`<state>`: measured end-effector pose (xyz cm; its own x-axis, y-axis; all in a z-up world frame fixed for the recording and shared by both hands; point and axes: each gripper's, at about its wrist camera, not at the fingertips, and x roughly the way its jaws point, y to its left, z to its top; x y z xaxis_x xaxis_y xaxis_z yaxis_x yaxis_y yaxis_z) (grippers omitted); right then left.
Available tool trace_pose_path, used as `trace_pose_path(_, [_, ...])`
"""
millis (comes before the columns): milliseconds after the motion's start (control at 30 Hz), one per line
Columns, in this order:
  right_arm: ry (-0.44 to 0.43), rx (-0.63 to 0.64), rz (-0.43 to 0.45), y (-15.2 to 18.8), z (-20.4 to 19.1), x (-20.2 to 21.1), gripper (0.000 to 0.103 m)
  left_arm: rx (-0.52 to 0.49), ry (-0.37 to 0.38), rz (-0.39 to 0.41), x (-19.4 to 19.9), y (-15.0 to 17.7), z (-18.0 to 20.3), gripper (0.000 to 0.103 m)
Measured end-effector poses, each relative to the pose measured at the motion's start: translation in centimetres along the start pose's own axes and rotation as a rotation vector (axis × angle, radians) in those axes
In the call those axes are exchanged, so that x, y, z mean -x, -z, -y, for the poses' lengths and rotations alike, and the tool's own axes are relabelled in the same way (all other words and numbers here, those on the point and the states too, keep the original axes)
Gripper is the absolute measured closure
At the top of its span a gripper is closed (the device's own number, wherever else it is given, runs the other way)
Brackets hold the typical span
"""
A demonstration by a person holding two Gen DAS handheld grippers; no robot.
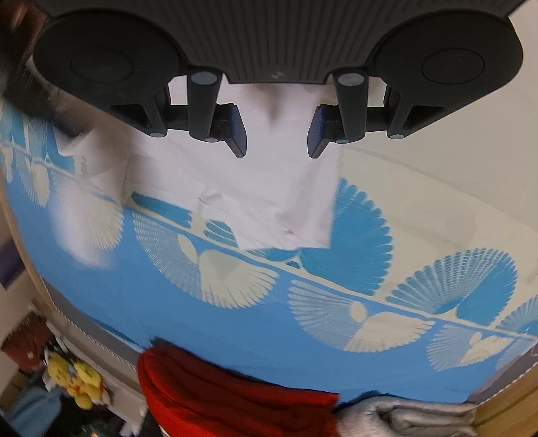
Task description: Fold small clothes
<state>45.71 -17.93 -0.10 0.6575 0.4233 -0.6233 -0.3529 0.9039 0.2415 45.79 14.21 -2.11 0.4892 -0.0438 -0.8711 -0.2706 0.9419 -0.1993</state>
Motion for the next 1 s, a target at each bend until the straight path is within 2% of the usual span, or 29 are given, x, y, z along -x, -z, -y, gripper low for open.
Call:
trace_pose_path(67, [-0.086, -0.049, -0.126, 0.6, -2.0, -1.1, 0.06, 0.028, 0.002, 0.003, 0.3, -0.3, -0.9, 0.059])
trace_pose_path(133, [-0.062, -0.071, -0.171, 0.3, -2.6, -0.9, 0.059, 0.05, 0.007, 0.003, 0.6, -0.5, -1.7, 0.059])
trace_pose_path(233, [0.059, -0.105, -0.174, -1.5, -1.7, 0.8, 0.058, 0.062, 0.015, 0.0, 0.8, -0.5, -2.2, 0.059])
trace_pose_path(367, [0.227, -0.243, -0.092, -3.2, 1.9, 3.2, 0.053, 0.084, 0.007, -0.004, 0.4, -0.5, -2.6, 0.059])
trace_pose_path(467, [0.293, -0.312, -0.022, -1.8, 4.5, 4.1, 0.053, 0.091, -0.005, -0.014, -0.5, -0.2, -2.4, 0.061])
trace_pose_path(533, [0.374, -0.359, -0.083, -0.8, 5.6, 2.8, 0.053, 0.081, -0.01, -0.021, -1.4, 0.1, -1.8, 0.067])
trace_pose_path(567, [0.369, -0.387, -0.106, -0.5, 6.0, 2.3, 0.052, 0.074, -0.012, -0.022, -1.8, 0.2, -1.4, 0.07])
trace_pose_path(633, [0.328, -0.393, -0.133, -0.3, 6.1, 1.2, 0.053, 0.057, -0.005, -0.013, -2.7, 0.5, -0.6, 0.07])
trace_pose_path(700, [0.302, -0.303, -0.163, -0.3, 5.0, 0.0, 0.053, 0.052, 0.011, 0.005, -3.9, 0.6, 0.1, 0.07])
trace_pose_path(767, [0.276, -0.199, -0.201, 0.2, 3.7, -1.2, 0.048, 0.057, 0.035, 0.03, -5.1, 0.7, 0.5, 0.07])
trace_pose_path(833, [0.247, -0.169, -0.256, 1.4, 3.9, -2.1, 0.044, 0.071, 0.058, 0.043, -6.3, 0.9, 0.8, 0.07])
trace_pose_path(933, [0.214, -0.285, -0.341, 3.0, 5.9, -3.4, 0.044, 0.089, 0.071, 0.035, -8.0, 1.1, 1.1, 0.07])
trace_pose_path(1000, [0.231, -0.39, -0.389, 4.2, 8.1, -4.3, 0.044, 0.103, 0.085, 0.042, -8.9, 1.1, 1.2, 0.07])
